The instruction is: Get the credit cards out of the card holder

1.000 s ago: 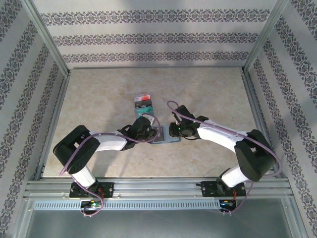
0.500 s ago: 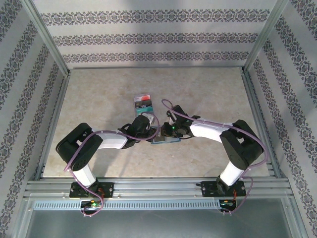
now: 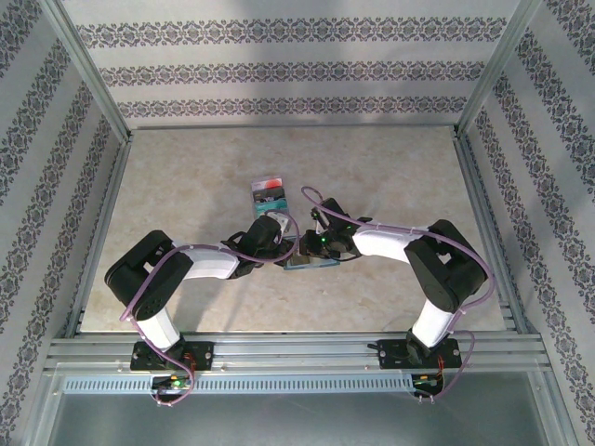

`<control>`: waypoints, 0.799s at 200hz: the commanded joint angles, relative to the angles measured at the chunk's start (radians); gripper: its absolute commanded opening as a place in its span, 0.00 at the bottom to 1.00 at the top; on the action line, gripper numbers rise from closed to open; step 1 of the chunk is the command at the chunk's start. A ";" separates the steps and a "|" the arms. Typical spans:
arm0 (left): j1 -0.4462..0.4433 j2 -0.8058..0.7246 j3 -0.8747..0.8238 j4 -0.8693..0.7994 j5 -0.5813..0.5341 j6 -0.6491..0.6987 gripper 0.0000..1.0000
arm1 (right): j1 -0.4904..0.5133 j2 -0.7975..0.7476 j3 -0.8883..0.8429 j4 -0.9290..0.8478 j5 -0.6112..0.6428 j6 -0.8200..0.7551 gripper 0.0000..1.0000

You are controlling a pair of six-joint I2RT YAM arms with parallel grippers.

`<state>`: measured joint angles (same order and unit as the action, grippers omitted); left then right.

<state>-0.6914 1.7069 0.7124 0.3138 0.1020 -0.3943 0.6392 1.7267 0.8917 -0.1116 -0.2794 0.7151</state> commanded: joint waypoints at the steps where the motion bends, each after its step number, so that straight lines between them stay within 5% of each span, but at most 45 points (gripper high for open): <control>1: 0.014 0.020 0.001 -0.007 0.010 0.005 0.17 | -0.013 0.009 -0.016 0.082 -0.065 0.036 0.27; 67: 0.015 0.020 0.002 -0.032 0.003 0.019 0.16 | -0.065 -0.026 -0.117 0.318 -0.234 0.136 0.26; 160: 0.015 0.014 0.002 -0.050 -0.008 0.020 0.16 | -0.086 -0.056 -0.178 0.434 -0.292 0.184 0.18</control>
<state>-0.6853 1.7077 0.7124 0.3073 0.1005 -0.3931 0.5575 1.7077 0.7254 0.2359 -0.5190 0.8841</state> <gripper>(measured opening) 0.156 0.193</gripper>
